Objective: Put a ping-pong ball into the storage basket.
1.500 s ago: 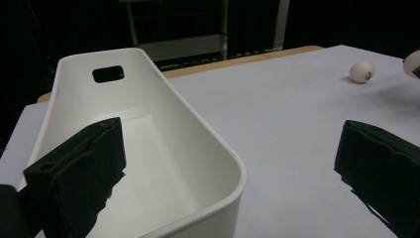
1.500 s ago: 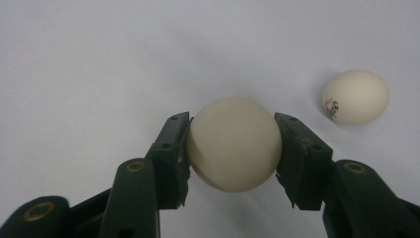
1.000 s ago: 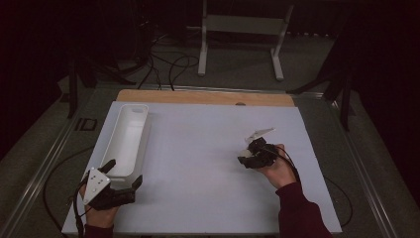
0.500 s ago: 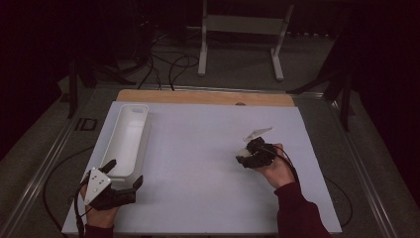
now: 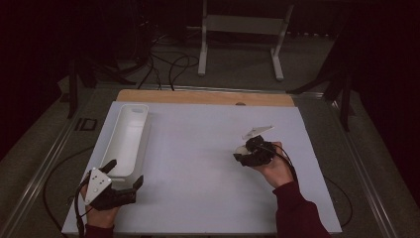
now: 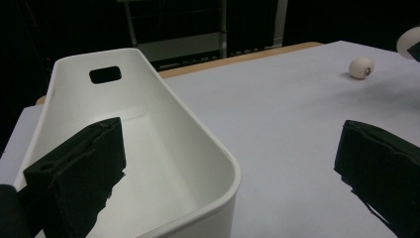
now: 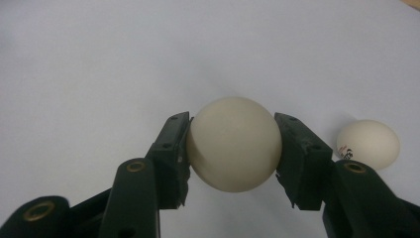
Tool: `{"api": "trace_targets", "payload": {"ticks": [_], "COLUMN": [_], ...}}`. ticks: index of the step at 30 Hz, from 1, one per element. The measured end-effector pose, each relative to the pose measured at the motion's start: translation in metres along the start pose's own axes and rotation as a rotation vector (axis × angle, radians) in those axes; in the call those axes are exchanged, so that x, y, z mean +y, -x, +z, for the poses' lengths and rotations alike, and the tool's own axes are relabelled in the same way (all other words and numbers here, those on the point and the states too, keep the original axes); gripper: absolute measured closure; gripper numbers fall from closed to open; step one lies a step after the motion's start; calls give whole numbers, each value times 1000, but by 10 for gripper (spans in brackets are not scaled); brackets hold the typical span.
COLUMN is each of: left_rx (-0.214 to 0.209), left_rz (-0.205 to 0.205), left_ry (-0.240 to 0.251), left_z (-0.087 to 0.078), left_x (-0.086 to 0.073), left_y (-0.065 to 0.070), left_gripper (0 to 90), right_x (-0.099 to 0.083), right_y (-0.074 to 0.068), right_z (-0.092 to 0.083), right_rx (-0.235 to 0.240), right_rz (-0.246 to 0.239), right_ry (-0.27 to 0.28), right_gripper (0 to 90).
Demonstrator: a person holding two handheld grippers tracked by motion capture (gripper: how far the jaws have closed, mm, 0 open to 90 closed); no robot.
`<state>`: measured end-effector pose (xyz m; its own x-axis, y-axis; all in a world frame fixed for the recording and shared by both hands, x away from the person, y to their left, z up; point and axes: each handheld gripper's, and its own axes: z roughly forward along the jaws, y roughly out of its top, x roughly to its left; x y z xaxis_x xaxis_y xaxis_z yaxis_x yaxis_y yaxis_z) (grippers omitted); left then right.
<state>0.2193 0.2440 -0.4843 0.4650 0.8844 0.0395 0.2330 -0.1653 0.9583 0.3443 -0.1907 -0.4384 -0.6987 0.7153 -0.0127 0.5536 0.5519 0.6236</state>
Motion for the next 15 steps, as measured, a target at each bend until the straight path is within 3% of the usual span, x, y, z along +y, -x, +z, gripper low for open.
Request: {"api": "trace_targets", "payload": {"ticks": [15], "left_rx": [1], "left_rz": [2], "left_ry": [1], "left_z": [0], "left_x": [0], "left_y": [0], "left_gripper": [2], "right_x": [12], "right_y": [-2], "right_z": [-1], "right_rx": [3], "right_rz": [-6], "right_ry": [30], "right_gripper": [501]}}
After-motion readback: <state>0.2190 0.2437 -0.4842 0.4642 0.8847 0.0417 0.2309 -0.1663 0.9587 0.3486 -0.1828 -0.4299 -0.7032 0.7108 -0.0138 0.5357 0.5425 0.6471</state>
